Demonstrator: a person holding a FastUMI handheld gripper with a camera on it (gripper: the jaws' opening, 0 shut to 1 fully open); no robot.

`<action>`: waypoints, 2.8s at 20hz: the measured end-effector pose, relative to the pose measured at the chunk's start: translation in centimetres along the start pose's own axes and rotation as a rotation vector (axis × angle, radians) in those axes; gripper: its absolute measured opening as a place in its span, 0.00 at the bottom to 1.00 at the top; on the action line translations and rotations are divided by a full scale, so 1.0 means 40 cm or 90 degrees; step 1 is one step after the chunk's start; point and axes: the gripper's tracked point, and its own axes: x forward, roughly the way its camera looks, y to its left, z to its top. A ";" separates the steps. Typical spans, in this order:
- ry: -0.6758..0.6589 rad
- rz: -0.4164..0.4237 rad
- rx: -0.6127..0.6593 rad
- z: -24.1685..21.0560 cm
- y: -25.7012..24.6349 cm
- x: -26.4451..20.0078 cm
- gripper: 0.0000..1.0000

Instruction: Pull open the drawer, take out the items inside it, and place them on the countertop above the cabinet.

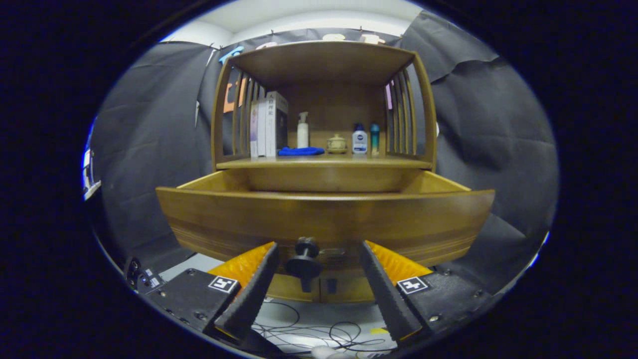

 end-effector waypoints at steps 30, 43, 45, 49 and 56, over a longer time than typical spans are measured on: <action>0.448 0.033 -0.080 0.133 0.013 0.418 1.00; 0.687 0.018 -0.022 -0.059 0.002 0.362 0.94; 0.690 -0.005 -0.015 -0.066 -0.010 0.359 0.73; 0.682 0.001 -0.016 -0.067 -0.010 0.351 0.55; 0.607 0.033 -0.014 0.051 0.005 0.329 0.45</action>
